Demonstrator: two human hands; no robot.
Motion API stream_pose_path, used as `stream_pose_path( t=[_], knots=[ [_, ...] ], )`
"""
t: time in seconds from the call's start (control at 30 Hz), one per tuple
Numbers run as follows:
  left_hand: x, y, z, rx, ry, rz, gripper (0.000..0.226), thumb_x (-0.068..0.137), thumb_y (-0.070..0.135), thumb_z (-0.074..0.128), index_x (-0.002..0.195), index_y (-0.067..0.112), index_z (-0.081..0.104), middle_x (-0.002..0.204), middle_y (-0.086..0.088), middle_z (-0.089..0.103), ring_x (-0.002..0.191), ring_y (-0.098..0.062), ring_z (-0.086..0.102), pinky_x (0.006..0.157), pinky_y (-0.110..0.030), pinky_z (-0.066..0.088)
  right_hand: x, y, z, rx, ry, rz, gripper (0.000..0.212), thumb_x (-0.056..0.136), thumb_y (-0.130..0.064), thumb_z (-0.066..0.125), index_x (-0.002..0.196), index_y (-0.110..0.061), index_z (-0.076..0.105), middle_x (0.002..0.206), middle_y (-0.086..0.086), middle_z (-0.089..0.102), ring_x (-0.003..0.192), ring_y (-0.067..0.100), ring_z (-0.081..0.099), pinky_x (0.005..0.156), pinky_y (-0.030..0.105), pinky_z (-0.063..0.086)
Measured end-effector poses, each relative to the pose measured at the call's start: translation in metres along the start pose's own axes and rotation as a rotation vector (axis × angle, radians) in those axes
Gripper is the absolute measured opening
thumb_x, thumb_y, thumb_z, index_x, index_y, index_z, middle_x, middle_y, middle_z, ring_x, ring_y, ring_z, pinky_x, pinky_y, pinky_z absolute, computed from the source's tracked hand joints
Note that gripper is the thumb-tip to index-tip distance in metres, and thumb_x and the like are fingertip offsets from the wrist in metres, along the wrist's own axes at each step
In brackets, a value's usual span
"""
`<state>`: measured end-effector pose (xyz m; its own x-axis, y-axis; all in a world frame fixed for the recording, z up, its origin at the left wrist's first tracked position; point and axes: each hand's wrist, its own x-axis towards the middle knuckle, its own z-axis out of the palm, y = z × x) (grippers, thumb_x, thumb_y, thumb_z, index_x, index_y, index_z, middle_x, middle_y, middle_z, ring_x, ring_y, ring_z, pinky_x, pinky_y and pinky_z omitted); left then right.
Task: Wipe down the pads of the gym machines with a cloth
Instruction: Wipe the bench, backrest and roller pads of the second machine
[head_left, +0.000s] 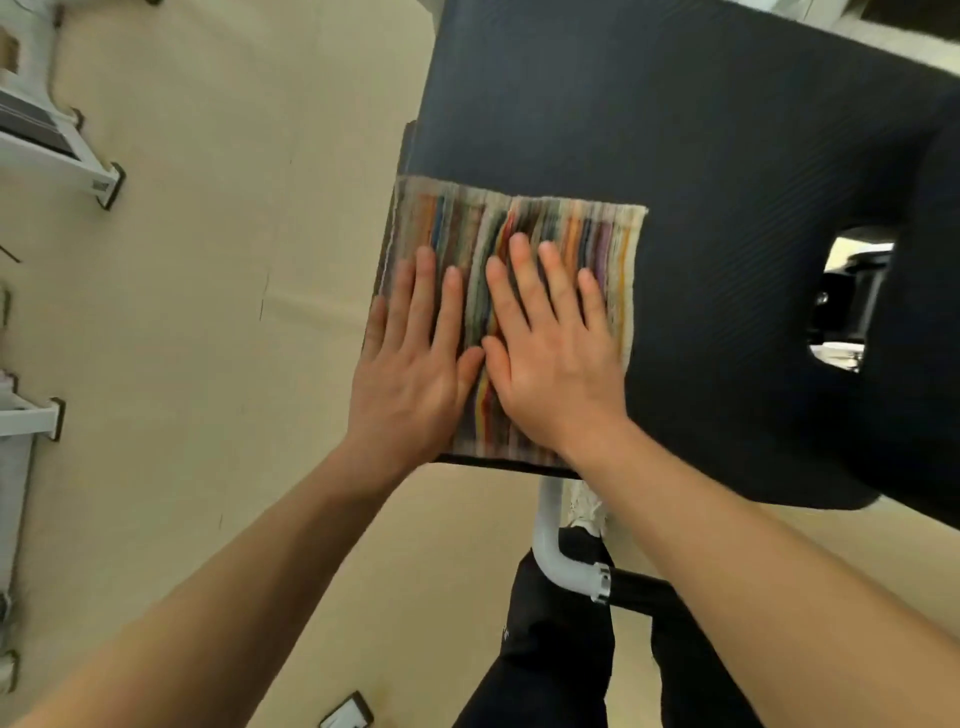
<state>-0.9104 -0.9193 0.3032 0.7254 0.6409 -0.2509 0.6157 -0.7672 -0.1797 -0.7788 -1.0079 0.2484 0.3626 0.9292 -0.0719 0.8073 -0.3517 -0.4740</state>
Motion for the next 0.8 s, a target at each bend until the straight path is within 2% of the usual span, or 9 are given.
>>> stream_pose_path(
  t=[0.07,0.17,0.23,0.37,0.47,0.6,0.8],
  knots=[
    [-0.038,0.008,0.010,0.046,-0.040,0.025,0.068,0.108,0.045,0.020,0.159,0.004,0.004,0.167,-0.020,-0.005,0.155,-0.033,-0.004,0.123,-0.054,0.015,-0.039,-0.006,0.011,-0.003,-0.048,-0.021,0.065,0.106,-0.046,0.023,0.163,-0.020,0.005,0.171,0.006,-0.002,0.158,0.025,-0.002,0.127,0.049,0.007],
    [-0.044,0.015,0.015,0.050,-0.057,0.037,0.067,0.107,0.042,0.024,0.160,0.005,0.004,0.167,-0.019,-0.006,0.155,-0.032,-0.005,0.123,-0.054,0.014,-0.055,0.003,0.013,-0.003,-0.068,-0.059,0.064,0.106,-0.047,0.028,0.163,-0.022,0.011,0.171,0.004,0.005,0.158,0.023,0.005,0.127,0.048,0.012],
    [-0.019,0.016,0.011,0.052,-0.034,0.051,0.067,0.107,0.044,0.021,0.160,0.008,0.001,0.167,-0.016,-0.007,0.155,-0.030,-0.007,0.124,-0.052,0.011,-0.034,0.017,0.003,-0.011,-0.070,-0.060,0.064,0.105,-0.049,0.027,0.162,-0.025,0.011,0.171,0.001,0.007,0.158,0.021,0.007,0.127,0.047,0.012],
    [0.074,0.018,-0.007,-0.004,0.050,-0.008,0.066,0.106,0.048,0.017,0.161,0.017,0.000,0.169,-0.008,-0.006,0.156,-0.022,-0.006,0.126,-0.045,0.004,0.057,0.057,-0.021,-0.011,-0.007,0.058,0.066,0.104,-0.054,0.019,0.162,-0.028,0.003,0.171,-0.002,-0.004,0.158,0.018,-0.002,0.127,0.043,0.002],
    [0.148,0.017,-0.024,-0.013,0.111,-0.017,0.064,0.105,0.047,0.017,0.161,0.017,0.005,0.169,-0.008,-0.001,0.156,-0.023,0.000,0.125,-0.044,0.006,0.127,0.081,-0.041,-0.037,0.034,0.102,0.066,0.104,-0.054,0.016,0.162,-0.027,0.001,0.171,-0.001,-0.007,0.158,0.018,-0.005,0.127,0.043,0.001],
    [0.221,-0.002,-0.043,-0.069,0.113,0.019,0.065,0.105,0.048,0.018,0.161,0.019,0.005,0.169,-0.006,-0.003,0.156,-0.022,-0.002,0.125,-0.043,0.006,0.185,0.085,-0.053,-0.007,0.084,0.205,0.064,0.105,-0.051,0.016,0.162,-0.028,0.001,0.171,-0.002,-0.006,0.158,0.019,-0.005,0.128,0.044,0.000],
    [0.233,-0.017,-0.047,-0.158,0.112,0.100,0.065,0.106,0.047,0.023,0.161,0.016,0.006,0.169,-0.007,-0.004,0.156,-0.022,-0.004,0.126,-0.043,0.008,0.195,0.075,-0.057,-0.001,0.089,0.235,0.063,0.105,-0.050,0.015,0.163,-0.026,0.002,0.172,0.000,-0.006,0.158,0.022,-0.006,0.127,0.046,-0.002]
  ],
)
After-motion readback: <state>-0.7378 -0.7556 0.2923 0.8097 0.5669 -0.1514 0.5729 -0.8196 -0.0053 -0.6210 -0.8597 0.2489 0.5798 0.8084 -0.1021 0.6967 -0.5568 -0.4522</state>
